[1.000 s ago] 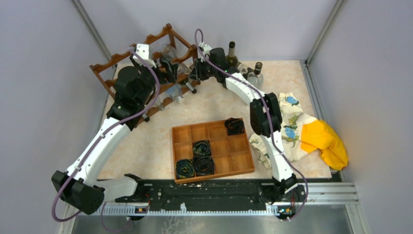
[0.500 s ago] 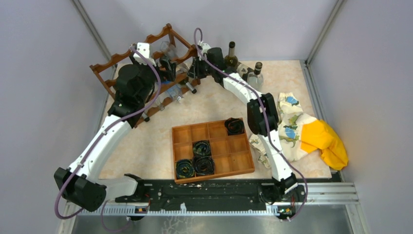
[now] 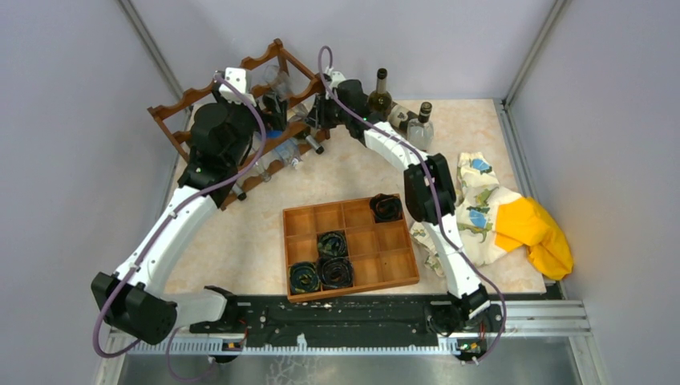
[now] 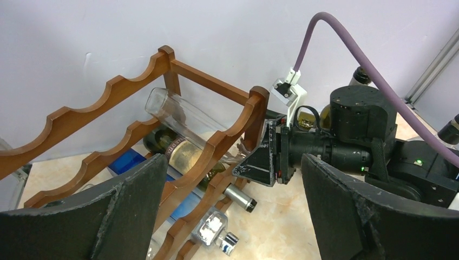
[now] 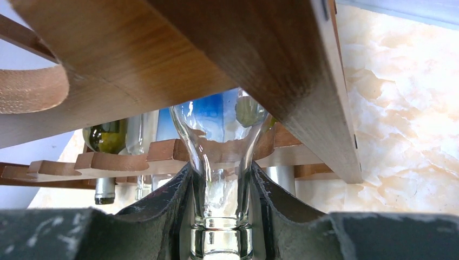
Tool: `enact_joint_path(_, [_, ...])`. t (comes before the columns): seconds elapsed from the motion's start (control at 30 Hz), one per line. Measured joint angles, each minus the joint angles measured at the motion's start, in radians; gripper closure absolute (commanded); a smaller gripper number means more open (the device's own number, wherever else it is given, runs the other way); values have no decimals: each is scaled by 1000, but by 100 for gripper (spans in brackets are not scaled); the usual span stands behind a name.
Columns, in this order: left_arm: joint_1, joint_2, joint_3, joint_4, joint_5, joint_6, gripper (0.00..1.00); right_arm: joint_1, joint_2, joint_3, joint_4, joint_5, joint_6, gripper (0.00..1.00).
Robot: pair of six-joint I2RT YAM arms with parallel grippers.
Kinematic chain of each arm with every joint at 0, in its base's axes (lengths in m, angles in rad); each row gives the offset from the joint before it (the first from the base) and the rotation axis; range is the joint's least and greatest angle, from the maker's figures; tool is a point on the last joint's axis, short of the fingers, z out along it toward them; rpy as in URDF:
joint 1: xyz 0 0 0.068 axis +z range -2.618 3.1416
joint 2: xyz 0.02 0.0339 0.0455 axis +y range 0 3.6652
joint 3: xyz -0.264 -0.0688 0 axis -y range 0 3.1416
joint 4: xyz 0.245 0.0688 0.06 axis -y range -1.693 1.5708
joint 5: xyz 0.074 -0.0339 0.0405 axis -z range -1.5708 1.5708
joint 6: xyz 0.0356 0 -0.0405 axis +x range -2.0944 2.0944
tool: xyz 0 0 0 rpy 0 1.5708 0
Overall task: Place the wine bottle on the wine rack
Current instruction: Place the wine bottle in the wine rack.
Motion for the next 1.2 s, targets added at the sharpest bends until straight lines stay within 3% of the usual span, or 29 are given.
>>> enact_joint_path(0.57, [11, 39, 48, 7, 0, 31, 2, 9, 51, 51, 72, 13, 38, 97])
enact_joint_path(1.07, [11, 49, 49, 6, 0, 29, 2, 17, 58, 51, 87, 21, 43, 76])
enact_joint_path(1.2, [11, 49, 49, 7, 0, 29, 2, 18, 58, 51, 89, 23, 43, 74])
